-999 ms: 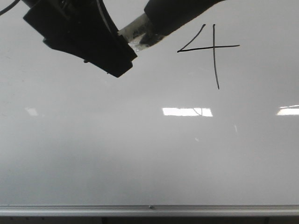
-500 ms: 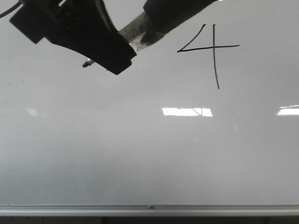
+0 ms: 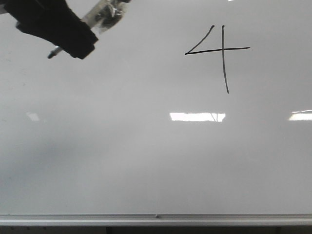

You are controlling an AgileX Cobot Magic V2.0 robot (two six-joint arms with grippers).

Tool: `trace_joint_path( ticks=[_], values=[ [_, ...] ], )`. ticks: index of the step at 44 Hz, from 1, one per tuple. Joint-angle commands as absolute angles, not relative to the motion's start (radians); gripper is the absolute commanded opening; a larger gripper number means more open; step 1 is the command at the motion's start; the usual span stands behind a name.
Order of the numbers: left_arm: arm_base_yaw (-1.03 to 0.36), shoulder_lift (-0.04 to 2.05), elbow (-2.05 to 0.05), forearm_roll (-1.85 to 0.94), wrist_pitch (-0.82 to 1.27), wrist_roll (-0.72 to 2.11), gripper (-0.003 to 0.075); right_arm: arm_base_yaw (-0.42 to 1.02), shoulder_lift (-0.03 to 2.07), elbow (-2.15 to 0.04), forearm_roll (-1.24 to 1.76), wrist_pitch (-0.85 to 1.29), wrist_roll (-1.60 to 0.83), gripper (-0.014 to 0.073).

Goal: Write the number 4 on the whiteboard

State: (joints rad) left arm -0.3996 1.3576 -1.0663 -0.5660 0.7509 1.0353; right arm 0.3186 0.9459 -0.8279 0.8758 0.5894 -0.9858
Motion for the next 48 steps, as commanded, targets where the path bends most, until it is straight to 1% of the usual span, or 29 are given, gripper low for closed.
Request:
trace_joint_path(
  ticks=[1,5,11,16,22,29,36,48],
  values=[
    [-0.321,1.289,-1.06,-0.592,0.698,0.968,-0.002,0.257,0.84,-0.782,0.916,0.564,-0.978,0.0483],
    [-0.225,1.262,-1.023,-0.578,0.676,0.893,-0.002,0.214,0.759,-0.701,0.916,0.569,-0.978,0.0483],
    [-0.053,1.251,-0.986,-0.498,0.644,0.683,-0.002,0.189,0.659,-0.615,0.918,0.572,-0.978,0.0483],
    [0.074,1.265,-0.983,-0.393,0.654,0.542,-0.002,0.189,0.628,-0.592,0.919,0.574,-0.977,0.0483],
    [0.171,1.299,-0.983,-0.29,0.644,0.441,-0.002,0.189,0.627,-0.592,0.921,0.576,-0.977,0.0483],
    [0.196,1.376,-0.983,-0.287,0.542,0.418,-0.0018,0.189,0.627,-0.592,0.924,0.576,-0.977,0.0483],
    [0.196,1.461,-0.985,-0.292,0.436,0.316,-0.0018,0.189,0.627,-0.592,0.924,0.576,-0.977,0.0483],
    [0.177,1.569,-0.985,-0.342,0.321,0.318,-0.0018,0.189,0.627,-0.592,0.924,0.579,-0.977,0.0483]
  ],
)
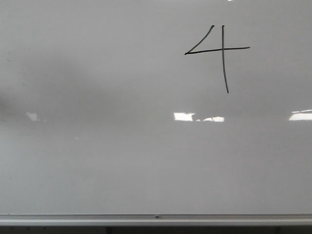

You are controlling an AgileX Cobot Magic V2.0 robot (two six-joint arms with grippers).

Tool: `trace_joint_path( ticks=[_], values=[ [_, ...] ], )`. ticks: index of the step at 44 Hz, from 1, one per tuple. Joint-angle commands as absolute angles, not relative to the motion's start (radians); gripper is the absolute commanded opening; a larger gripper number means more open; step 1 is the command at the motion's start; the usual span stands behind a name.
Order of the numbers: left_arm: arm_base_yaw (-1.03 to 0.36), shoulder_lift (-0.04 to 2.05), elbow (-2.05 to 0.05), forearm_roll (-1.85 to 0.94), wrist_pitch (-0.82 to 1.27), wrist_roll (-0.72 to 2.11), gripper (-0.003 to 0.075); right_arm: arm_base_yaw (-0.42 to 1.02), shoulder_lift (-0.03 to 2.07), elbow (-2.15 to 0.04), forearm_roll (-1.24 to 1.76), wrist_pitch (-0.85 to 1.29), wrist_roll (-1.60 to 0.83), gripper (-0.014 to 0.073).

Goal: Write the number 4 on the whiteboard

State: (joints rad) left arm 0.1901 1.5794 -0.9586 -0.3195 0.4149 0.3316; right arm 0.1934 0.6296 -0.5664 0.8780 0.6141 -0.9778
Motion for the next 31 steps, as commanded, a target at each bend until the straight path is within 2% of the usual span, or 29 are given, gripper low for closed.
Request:
trace_joint_path(
  ticks=[1,3,7,12,18,23,31],
  values=[
    [0.175,1.576,-0.985,-0.342,0.31,0.318,-0.0013,0.189,0.627,-0.592,0.924,0.579,-0.977,0.0483],
    [0.17,1.583,-0.985,-0.342,0.297,0.318,0.0007,0.189,0.627,-0.592,0.924,0.581,-0.977,0.0483],
    [0.163,1.594,-0.985,-0.342,0.285,0.318,0.0106,0.189,0.627,-0.592,0.924,0.586,-0.977,0.0483],
    [0.163,1.599,-0.985,-0.342,0.286,0.318,0.0264,0.189,0.627,-0.592,0.924,0.594,-0.977,0.0483],
    [0.163,1.599,-0.985,-0.34,0.286,0.318,0.0376,0.189,0.627,-0.592,0.924,0.602,-0.977,0.0483],
    [0.163,1.597,-0.985,-0.334,0.289,0.318,0.0412,0.189,0.627,-0.592,0.924,0.602,-0.977,0.0483],
    [0.163,1.536,-0.98,-0.256,0.349,0.318,0.041,0.189,0.627,-0.592,0.924,0.593,-0.977,0.0483]
  ],
)
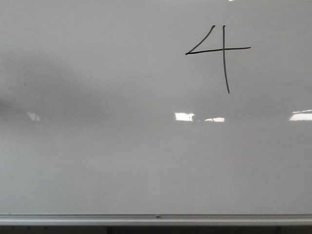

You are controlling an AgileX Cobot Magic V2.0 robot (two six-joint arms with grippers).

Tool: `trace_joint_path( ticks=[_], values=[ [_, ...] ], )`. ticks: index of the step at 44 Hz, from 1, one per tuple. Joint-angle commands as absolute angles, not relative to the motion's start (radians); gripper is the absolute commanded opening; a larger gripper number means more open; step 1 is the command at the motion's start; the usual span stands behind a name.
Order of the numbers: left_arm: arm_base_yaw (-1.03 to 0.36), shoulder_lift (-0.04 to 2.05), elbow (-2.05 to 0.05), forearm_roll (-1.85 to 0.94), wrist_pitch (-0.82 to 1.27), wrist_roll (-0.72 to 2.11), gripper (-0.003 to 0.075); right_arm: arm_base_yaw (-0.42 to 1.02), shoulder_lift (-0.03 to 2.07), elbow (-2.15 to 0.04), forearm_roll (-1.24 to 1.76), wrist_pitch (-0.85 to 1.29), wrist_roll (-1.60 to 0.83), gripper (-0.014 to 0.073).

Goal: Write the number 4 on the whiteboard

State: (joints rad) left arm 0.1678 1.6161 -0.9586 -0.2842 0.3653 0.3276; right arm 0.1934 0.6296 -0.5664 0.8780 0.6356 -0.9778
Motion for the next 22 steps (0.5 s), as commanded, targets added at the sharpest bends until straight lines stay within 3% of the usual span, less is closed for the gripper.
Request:
trace_joint_path(
  ticks=[1,22],
  values=[
    [0.163,1.523,-0.98,-0.242,0.357,0.318,0.041,0.189,0.627,-0.592,0.924,0.593,-0.977,0.0483],
    [0.163,0.993,-0.738,-0.237,0.308,0.32,0.0385,0.189,0.627,-0.592,0.924,0.55,-0.977,0.047]
  ],
)
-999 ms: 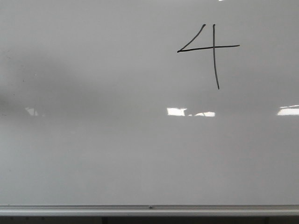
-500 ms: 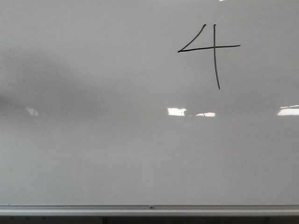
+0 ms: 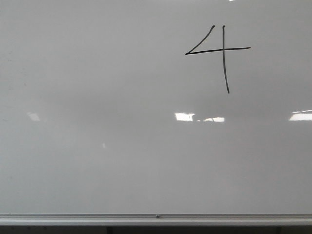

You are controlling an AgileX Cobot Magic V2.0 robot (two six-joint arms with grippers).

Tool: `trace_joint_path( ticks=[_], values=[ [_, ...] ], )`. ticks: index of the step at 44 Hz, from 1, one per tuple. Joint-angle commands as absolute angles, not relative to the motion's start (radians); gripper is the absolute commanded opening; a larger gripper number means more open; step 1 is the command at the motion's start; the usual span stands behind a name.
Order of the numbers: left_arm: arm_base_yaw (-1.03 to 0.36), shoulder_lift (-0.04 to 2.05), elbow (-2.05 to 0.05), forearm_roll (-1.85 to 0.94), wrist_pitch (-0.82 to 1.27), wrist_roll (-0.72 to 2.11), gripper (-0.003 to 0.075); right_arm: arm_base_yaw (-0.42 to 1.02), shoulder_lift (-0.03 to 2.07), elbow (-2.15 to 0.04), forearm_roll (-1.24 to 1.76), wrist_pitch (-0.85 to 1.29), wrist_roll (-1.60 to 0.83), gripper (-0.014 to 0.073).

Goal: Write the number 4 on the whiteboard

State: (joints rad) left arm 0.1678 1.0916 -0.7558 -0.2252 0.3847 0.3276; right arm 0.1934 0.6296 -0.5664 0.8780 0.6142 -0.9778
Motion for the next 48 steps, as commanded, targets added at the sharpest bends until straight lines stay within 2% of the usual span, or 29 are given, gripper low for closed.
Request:
trace_joint_path(
  ticks=[1,5,10,15,23,48],
  values=[
    [0.163,0.962,-0.724,-0.237,0.306,0.32,0.0371,0.189,0.627,-0.592,0.924,0.543,-0.977,0.0454],
    [0.163,0.868,-0.688,-0.237,0.303,0.32,0.0275,0.189,0.627,-0.592,0.924,0.511,-0.977,0.0326],
    [0.163,0.771,-0.655,-0.237,0.294,0.32,0.0122,0.189,0.627,-0.592,0.924,0.468,-0.977,0.009],
    [0.163,0.69,-0.622,-0.237,0.287,0.32,-0.0009,0.189,0.627,-0.592,0.924,0.432,-0.977,-0.0079],
    [0.163,0.622,-0.598,-0.237,0.285,0.32,-0.002,0.189,0.627,-0.592,0.925,0.428,-0.977,-0.0071],
    [0.163,0.62,-0.596,-0.237,0.287,0.32,-0.002,0.189,0.627,-0.591,0.925,0.431,-0.977,-0.0071]
  ],
)
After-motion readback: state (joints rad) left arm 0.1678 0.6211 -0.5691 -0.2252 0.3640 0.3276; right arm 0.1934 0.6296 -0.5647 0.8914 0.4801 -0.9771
